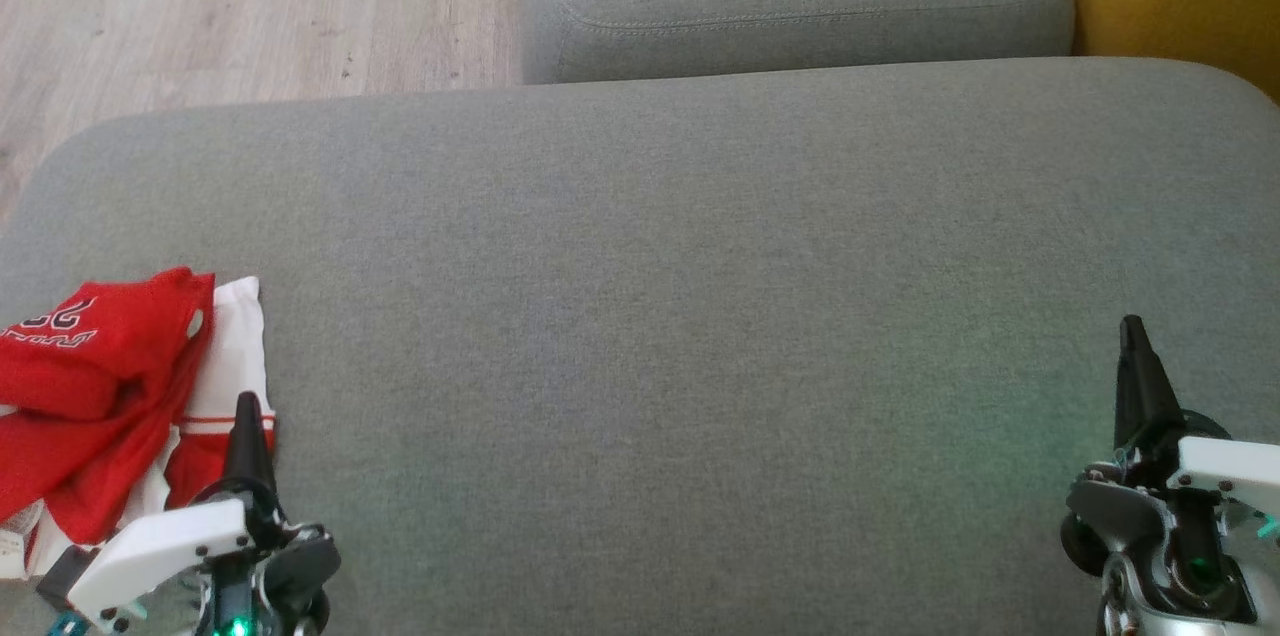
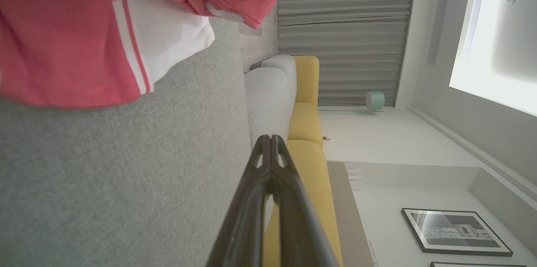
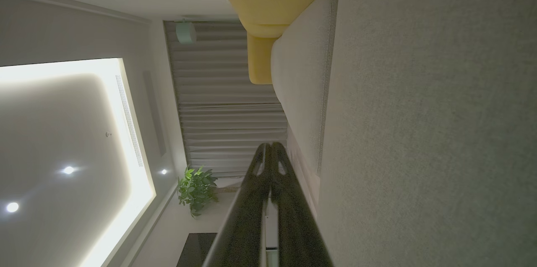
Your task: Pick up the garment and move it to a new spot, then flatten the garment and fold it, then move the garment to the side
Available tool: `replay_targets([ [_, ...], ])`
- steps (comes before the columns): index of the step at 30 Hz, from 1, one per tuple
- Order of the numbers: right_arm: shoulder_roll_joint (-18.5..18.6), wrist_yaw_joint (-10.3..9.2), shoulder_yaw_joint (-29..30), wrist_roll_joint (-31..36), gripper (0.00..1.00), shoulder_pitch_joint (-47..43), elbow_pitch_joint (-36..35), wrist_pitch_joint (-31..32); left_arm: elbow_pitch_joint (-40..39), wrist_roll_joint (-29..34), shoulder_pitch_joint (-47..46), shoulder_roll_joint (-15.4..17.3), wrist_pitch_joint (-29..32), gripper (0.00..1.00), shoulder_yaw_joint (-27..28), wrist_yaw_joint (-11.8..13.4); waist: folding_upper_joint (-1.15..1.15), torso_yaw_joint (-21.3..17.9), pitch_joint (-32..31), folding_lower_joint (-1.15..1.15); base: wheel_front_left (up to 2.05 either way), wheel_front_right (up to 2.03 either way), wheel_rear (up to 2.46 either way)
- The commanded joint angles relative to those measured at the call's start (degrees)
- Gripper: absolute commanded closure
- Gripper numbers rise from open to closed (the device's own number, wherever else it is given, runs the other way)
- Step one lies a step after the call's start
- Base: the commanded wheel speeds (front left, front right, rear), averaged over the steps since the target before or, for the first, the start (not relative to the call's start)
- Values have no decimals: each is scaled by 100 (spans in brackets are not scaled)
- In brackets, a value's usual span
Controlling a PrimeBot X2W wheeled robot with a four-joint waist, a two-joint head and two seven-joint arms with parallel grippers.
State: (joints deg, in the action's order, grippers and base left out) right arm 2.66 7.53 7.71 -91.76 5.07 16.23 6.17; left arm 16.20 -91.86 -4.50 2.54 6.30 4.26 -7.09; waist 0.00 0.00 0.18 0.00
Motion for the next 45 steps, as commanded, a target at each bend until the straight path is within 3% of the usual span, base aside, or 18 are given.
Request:
replay_targets([
  [1, 21, -4, -121, -42, 100, 111, -221, 30, -217, -32, -169, 33, 17, 100, 224, -40, 0, 0, 0, 0, 0, 0, 0],
  [45, 21, -4, -121, -42, 100, 111, -221, 30, -217, -32, -169, 33, 17, 100, 224, -40, 0, 0, 0, 0, 0, 0, 0],
])
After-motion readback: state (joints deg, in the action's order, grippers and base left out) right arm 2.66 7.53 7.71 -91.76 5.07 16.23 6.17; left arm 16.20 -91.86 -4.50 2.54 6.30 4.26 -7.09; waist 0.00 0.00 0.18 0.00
